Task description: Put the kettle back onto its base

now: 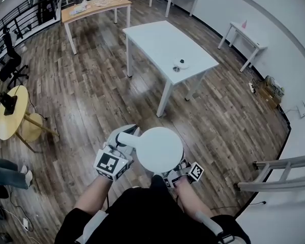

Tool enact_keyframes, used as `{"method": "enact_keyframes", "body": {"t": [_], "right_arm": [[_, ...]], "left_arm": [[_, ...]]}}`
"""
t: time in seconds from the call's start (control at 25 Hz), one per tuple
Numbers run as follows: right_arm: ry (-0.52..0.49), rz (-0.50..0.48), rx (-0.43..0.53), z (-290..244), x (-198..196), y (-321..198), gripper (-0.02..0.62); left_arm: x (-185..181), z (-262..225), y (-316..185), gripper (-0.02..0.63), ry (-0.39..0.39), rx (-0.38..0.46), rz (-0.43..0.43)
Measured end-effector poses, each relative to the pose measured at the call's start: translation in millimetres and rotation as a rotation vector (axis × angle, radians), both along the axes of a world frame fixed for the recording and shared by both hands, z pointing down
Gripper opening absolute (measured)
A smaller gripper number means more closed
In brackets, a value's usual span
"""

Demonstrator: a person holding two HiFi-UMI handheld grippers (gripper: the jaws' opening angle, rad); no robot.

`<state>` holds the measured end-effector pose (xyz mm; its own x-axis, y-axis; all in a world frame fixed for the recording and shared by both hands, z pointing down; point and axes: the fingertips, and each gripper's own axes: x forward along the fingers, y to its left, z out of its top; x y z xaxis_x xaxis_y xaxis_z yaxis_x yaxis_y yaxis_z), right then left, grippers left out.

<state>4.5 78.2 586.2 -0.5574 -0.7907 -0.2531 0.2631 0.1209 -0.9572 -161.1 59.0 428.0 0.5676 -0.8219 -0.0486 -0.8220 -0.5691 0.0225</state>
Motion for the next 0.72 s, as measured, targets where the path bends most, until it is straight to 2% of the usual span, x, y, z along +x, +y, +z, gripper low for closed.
{"method": "enact_keyframes", "body": {"t": [0.2, 0.52, 0.72], "right_arm": [[-0.003, -0.024, 0.008, 0.9, 11.6, -51.4, 0.267], [-0.018, -0.043, 0.037, -6.7, 42.9, -130.7, 0.267], [-0.032, -0.027, 0.027, -5.3, 72.2, -168.8, 0.267]], "left_arm": [[14.5, 1.8, -44.3, 0.002, -0.004, -0.026, -0.001], [47.9, -5.3, -117.2, 0.002, -0.032, 0.021, -0.009], [79.8, -10.6, -159.8, 0.002, -0.025, 0.001, -0.002]]}}
